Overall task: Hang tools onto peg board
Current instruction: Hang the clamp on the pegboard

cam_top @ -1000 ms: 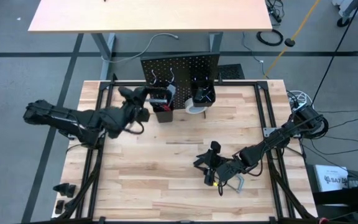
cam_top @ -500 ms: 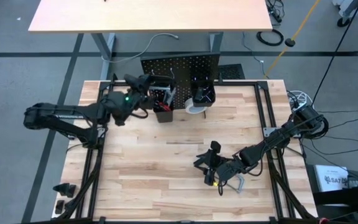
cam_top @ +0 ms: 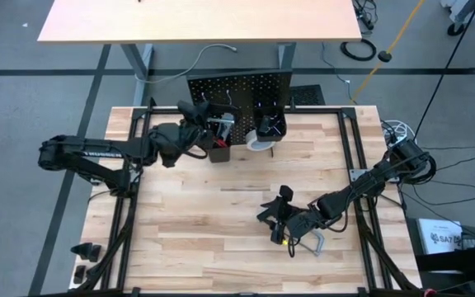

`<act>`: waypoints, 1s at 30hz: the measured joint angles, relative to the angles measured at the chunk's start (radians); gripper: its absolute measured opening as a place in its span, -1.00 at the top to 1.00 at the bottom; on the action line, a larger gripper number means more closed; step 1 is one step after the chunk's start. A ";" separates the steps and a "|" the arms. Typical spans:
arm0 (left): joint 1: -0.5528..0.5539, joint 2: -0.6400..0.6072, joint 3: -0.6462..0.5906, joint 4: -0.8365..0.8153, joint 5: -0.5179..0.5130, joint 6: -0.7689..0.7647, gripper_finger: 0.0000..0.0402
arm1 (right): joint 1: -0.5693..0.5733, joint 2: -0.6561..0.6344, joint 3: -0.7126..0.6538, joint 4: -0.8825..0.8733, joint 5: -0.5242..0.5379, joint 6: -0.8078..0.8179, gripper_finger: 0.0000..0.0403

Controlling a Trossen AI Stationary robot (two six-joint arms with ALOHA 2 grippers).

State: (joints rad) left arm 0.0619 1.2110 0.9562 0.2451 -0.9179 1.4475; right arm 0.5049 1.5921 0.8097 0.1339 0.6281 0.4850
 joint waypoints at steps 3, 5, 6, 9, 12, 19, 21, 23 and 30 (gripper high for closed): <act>-0.001 -0.008 0.000 0.029 -0.001 0.003 0.50 | 0.000 0.000 0.000 -0.001 0.000 0.000 -0.01; -0.002 -0.009 0.000 0.055 -0.004 0.016 0.50 | 0.000 0.000 0.000 -0.007 0.000 0.000 -0.01; -0.001 -0.009 0.000 0.067 -0.008 0.029 0.50 | 0.000 0.000 0.000 -0.007 0.000 0.000 -0.01; -0.001 -0.009 0.000 0.087 -0.022 0.060 0.50 | 0.000 0.000 0.000 -0.007 -0.001 0.000 -0.01; 0.009 -0.009 0.000 0.089 -0.017 0.059 0.50 | 0.000 0.000 0.000 -0.005 -0.001 0.000 -0.01; 0.038 -0.009 0.000 0.078 0.011 0.011 0.50 | 0.000 0.000 0.000 -0.004 -0.001 0.000 -0.01; 0.049 -0.009 0.000 0.064 0.027 -0.004 0.50 | 0.000 0.000 0.000 -0.005 -0.001 0.000 -0.01; 0.057 -0.009 0.000 0.045 0.027 -0.010 0.50 | 0.000 0.000 0.000 -0.004 -0.001 0.000 -0.01; 0.069 -0.009 0.000 -0.015 0.036 -0.051 0.50 | 0.000 0.000 0.000 -0.004 -0.001 0.000 -0.01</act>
State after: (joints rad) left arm 0.1307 1.2018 0.9565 0.2297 -0.8820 1.3960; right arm 0.5045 1.5921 0.8093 0.1297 0.6270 0.4854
